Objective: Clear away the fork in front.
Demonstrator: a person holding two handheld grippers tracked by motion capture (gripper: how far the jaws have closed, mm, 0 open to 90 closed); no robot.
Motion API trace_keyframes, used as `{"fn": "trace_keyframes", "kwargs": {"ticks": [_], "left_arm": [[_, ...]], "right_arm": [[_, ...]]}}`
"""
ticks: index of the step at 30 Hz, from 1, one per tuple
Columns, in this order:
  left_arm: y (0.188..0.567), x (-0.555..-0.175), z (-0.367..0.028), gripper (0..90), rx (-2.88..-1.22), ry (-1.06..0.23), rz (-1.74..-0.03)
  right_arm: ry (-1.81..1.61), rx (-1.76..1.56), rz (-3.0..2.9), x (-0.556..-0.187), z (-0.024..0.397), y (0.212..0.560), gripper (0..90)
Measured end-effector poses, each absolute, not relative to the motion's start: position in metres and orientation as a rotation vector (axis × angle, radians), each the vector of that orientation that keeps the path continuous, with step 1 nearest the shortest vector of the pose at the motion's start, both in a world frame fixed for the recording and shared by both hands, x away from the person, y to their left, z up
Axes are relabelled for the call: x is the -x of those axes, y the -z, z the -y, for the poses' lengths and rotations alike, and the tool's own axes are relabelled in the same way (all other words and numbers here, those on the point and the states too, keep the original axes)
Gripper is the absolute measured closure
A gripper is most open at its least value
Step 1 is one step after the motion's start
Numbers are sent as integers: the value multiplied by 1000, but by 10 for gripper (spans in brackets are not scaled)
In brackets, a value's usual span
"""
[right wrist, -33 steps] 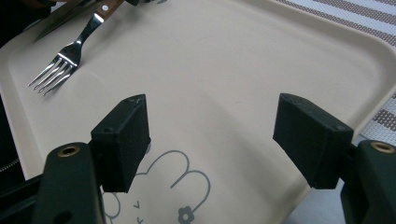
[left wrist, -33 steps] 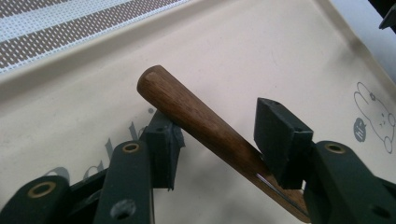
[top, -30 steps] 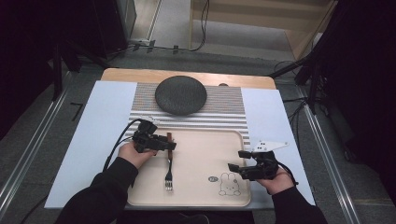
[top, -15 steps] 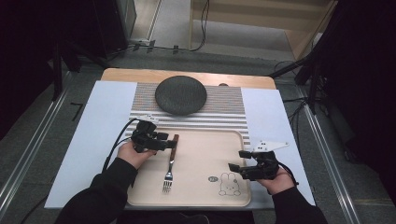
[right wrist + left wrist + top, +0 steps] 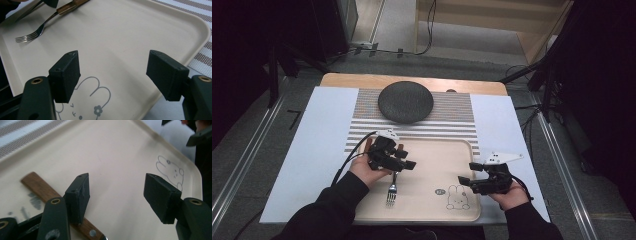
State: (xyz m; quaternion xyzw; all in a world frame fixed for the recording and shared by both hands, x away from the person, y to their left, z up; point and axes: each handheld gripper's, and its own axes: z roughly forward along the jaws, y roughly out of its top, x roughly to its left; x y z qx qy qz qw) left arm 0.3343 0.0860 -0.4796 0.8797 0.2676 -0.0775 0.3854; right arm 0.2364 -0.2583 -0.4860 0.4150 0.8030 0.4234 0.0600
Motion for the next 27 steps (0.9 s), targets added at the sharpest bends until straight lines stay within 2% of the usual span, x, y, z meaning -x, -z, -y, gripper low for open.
{"fn": "trace_keyframes", "kwargs": {"ticks": [4, 6, 9, 12, 27], "left_arm": [[484, -334, -82, 506, -2305, 215, -670], [487, -335, -83, 603, -2325, 224, -671], [490, -336, -83, 794, -2359, 245, -650], [493, -337, -84, 895, -2393, 268, -640], [493, -340, -102, 898, -2413, 239, -689]], "right_arm": [[-1282, -1259, -2431, -236, 259, 486, 252], [-1282, -1259, -2431, -236, 259, 486, 252], [-1281, -1257, -2431, -236, 259, 486, 252], [-1279, -1254, -2433, -236, 258, 486, 252], [-1281, -1231, -2450, -242, 254, 486, 252]]}}
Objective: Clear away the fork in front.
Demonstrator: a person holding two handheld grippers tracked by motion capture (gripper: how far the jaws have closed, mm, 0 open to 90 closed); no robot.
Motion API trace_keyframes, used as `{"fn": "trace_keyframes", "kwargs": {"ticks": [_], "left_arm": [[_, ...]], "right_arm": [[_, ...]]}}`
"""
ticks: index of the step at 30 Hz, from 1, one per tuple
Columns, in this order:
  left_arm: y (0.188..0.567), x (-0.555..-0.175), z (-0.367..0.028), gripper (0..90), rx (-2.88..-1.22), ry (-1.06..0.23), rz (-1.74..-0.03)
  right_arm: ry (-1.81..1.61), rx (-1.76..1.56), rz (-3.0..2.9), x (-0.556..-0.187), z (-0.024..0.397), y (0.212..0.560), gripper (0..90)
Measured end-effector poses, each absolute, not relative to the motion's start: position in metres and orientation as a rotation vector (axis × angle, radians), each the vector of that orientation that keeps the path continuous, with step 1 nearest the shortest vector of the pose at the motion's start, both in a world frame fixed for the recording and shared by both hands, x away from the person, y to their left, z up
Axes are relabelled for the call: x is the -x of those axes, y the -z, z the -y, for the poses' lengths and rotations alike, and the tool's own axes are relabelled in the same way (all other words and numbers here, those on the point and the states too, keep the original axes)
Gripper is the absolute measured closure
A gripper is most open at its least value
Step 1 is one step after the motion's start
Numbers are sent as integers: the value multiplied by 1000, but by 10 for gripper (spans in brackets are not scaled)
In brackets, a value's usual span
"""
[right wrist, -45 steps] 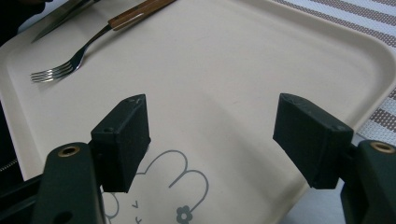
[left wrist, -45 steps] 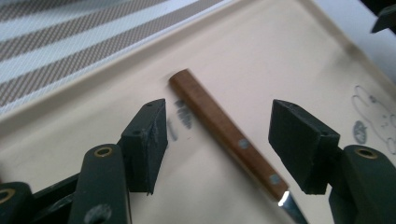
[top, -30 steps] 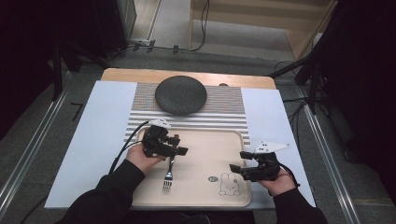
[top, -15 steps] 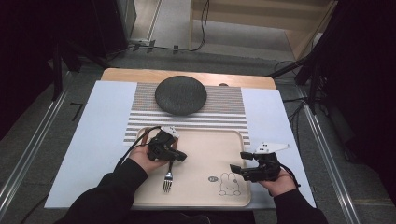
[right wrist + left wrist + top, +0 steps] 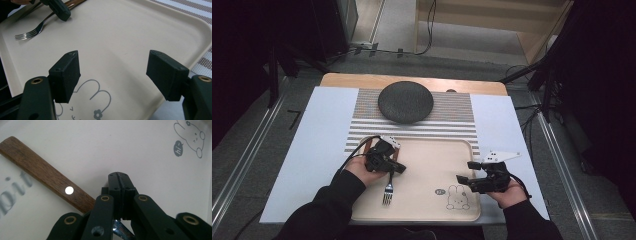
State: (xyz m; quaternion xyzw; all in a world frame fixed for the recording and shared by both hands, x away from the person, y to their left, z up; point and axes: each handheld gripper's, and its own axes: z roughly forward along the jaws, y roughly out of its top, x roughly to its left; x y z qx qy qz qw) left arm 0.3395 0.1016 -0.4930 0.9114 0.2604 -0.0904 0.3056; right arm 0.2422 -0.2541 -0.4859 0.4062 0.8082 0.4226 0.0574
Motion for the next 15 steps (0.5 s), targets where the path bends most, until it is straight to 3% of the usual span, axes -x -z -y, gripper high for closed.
{"fn": "trace_keyframes", "kwargs": {"ticks": [15], "left_arm": [[491, -343, -144, 896, -2356, 201, -836]], "right_arm": [[-1282, -1178, -2496, -255, 243, 486, 252]]}}
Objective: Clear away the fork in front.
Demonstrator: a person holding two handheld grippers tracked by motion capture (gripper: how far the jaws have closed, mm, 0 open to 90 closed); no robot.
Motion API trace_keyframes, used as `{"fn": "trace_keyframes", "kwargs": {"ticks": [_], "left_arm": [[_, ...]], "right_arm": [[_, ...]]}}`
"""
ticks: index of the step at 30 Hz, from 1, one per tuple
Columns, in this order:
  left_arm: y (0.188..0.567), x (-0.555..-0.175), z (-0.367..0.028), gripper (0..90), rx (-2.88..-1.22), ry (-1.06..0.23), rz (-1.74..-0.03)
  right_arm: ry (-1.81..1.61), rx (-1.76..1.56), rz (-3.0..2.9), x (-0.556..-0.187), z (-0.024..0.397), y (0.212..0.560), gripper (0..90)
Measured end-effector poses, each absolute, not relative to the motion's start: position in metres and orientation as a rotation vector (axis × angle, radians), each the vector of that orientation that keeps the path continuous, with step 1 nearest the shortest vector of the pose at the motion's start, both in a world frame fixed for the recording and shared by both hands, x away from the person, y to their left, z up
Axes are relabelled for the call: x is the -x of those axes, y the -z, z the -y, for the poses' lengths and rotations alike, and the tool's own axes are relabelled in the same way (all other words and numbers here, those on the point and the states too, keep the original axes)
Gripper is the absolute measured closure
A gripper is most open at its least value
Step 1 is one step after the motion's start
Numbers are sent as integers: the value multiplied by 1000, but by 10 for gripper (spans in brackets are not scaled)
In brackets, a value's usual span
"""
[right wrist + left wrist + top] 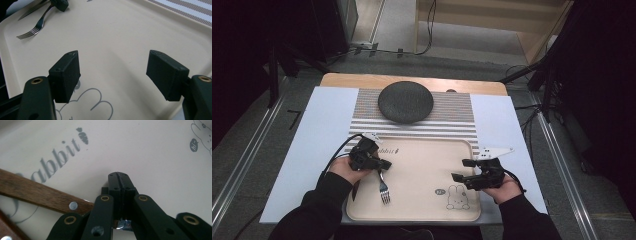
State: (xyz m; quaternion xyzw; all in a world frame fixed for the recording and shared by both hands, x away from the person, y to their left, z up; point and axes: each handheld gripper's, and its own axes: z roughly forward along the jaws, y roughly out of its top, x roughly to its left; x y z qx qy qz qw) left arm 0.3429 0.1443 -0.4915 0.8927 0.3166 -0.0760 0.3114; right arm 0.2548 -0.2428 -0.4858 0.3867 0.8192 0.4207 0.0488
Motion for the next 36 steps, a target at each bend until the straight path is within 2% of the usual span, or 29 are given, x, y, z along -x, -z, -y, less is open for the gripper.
{"fn": "trace_keyframes", "kwargs": {"ticks": [17, 23, 25, 31, 36], "left_arm": [[491, -340, -179, 887, -2297, 181, -937], [482, -341, -185, 756, -2159, 245, -934], [476, -339, -186, 728, -2120, 231, -918], [463, -328, -189, 508, -2068, 178, -861], [455, -316, -192, 428, -2052, 100, -805]], "right_arm": [[-1307, -1192, -2469, -248, 252, 485, 252], [-1315, -1191, -2465, -247, 253, 486, 252], [-1310, -1194, -2465, -246, 254, 486, 252], [-1309, -1198, -2465, -245, 254, 486, 252], [-1310, -1196, -2463, -243, 255, 486, 252]]}}
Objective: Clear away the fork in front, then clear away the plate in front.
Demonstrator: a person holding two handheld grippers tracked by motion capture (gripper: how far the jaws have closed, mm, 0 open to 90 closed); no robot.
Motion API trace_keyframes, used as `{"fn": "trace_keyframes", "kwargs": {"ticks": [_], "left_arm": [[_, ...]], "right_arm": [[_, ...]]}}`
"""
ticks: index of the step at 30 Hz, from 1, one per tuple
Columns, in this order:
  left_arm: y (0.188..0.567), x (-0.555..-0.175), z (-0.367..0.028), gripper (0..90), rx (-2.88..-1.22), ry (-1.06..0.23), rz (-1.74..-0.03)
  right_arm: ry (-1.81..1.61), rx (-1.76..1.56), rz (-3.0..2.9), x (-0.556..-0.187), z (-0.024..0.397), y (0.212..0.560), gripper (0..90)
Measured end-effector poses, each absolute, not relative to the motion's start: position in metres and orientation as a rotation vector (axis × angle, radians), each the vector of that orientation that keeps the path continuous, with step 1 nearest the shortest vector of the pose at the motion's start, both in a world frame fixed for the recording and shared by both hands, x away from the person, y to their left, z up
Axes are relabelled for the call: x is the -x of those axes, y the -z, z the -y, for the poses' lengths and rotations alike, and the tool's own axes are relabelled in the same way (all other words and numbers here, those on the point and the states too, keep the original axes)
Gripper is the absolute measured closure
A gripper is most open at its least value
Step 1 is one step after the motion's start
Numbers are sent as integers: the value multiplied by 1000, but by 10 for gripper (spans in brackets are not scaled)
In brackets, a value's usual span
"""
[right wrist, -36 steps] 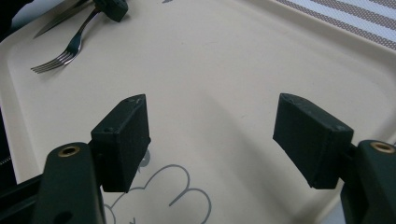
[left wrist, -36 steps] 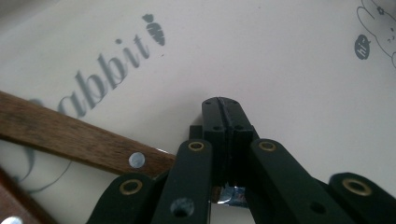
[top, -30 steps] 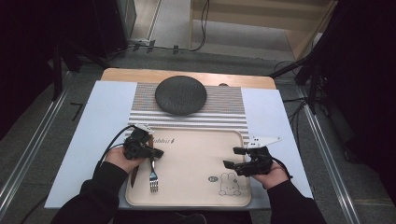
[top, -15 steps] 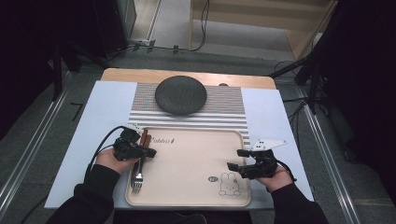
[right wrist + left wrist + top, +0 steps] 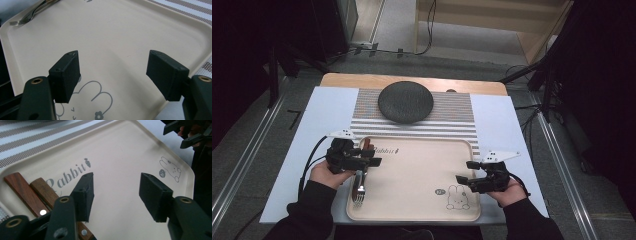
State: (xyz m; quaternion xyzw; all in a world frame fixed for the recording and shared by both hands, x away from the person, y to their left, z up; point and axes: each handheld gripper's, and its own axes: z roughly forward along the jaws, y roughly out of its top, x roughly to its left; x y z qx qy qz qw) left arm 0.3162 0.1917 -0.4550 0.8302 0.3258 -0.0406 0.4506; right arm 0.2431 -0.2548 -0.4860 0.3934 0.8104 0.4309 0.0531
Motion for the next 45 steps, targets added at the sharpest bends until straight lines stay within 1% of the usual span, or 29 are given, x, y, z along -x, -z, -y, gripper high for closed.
{"fn": "trace_keyframes", "kwargs": {"ticks": [3, 6, 11, 13, 15, 17, 20, 21, 25, 27, 29, 33, 36, 45], "left_arm": [[452, -310, -196, 423, -2027, 89, -804], [450, -306, -200, 397, -2022, 106, -805], [447, -301, -208, 398, -1992, 87, -822], [446, -300, -210, 375, -1977, 85, -822], [446, -300, -211, 365, -1979, 91, -809], [447, -299, -210, 331, -1989, 103, -801], [448, -298, -210, 326, -2000, 116, -790], [449, -298, -209, 309, -2001, 116, -797], [451, -297, -209, 305, -2008, 130, -809], [454, -298, -210, 305, -1986, 167, -821], [456, -299, -209, 305, -1997, 187, -827], [454, -295, -205, 307, -2008, 86, -834], [453, -295, -202, 308, -2017, 41, -816], [450, -309, -195, 304, -2001, 76, -797]], "right_arm": [[-1317, -1195, -2459, -242, 255, 486, 252], [-1323, -1189, -2455, -241, 256, 485, 251], [-1329, -1179, -2459, -240, 255, 484, 250], [-1332, -1174, -2459, -239, 255, 485, 250], [-1329, -1177, -2458, -239, 256, 485, 250], [-1331, -1181, -2457, -239, 257, 485, 250], [-1329, -1175, -2459, -239, 257, 485, 250], [-1328, -1176, -2460, -239, 257, 485, 250], [-1332, -1176, -2458, -238, 256, 485, 250], [-1330, -1177, -2460, -238, 256, 485, 250], [-1330, -1179, -2460, -238, 256, 485, 250], [-1323, -1181, -2463, -238, 256, 485, 250], [-1319, -1188, -2462, -236, 256, 486, 250], [-1317, -1206, -2447, -232, 259, 486, 250]]}}
